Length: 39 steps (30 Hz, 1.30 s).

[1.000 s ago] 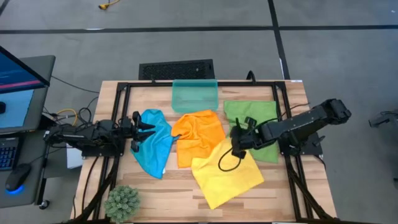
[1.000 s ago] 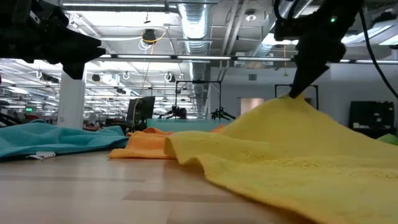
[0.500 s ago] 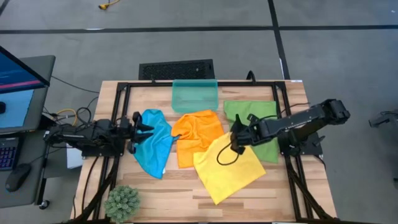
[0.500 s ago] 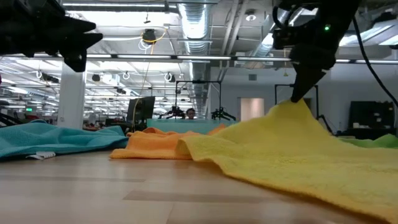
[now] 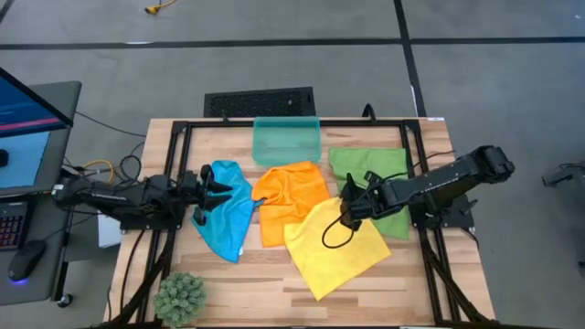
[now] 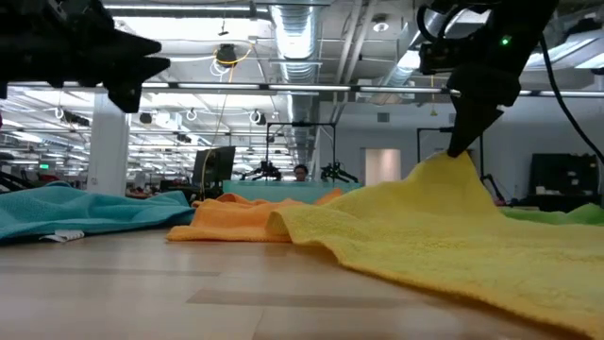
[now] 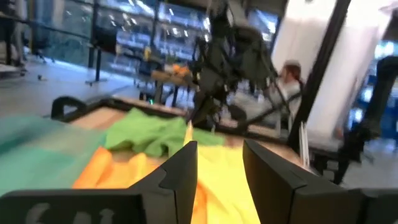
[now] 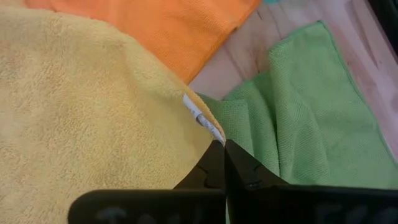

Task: Roll microfiber towels into tight, uniform cylinder then place into a basket
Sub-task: Fold the yellow microfiber towel

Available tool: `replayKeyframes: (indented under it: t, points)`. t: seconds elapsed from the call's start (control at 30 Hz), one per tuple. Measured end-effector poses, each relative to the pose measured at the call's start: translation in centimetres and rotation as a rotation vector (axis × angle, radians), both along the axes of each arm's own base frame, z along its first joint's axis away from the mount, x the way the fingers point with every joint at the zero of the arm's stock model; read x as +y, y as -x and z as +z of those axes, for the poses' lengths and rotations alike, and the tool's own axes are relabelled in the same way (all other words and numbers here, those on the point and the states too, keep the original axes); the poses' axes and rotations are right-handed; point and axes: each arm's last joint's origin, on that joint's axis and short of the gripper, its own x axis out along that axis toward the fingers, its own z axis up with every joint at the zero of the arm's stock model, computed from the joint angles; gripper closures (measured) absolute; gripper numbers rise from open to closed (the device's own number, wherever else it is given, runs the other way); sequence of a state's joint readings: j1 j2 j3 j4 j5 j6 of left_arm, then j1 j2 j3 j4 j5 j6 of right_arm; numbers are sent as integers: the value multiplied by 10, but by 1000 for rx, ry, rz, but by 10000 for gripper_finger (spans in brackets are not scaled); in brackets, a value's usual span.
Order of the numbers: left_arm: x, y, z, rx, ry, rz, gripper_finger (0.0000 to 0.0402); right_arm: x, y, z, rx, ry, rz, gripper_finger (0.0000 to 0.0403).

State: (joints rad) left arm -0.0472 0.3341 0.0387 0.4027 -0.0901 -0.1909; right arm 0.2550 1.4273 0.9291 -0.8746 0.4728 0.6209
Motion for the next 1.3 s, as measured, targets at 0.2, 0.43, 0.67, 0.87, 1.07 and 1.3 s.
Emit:
replayKeyframes:
  t: [0.2, 0.43, 0.67, 0.87, 1.07, 1.3]
  points:
    - [-1, -20, 30, -10, -142, 27, 220, 0, 0, 0, 0, 0, 0, 396]
    - [-6, -63, 25, 194, -74, -79, 198, 0, 0, 0, 0, 0, 0, 395]
    - [-10, -121, -1, 419, 85, 7, 198, 0, 0, 0, 1, 0, 0, 393]
    - [-19, -161, -15, 542, 215, -46, 198, 0, 0, 0, 5, 1, 0, 394]
    - [-23, -180, -28, 767, 286, -64, 198, 0, 0, 0, 5, 1, 0, 391]
    - [-31, -183, -29, 798, 358, -55, 198, 0, 1, -1, 7, 2, 0, 393]
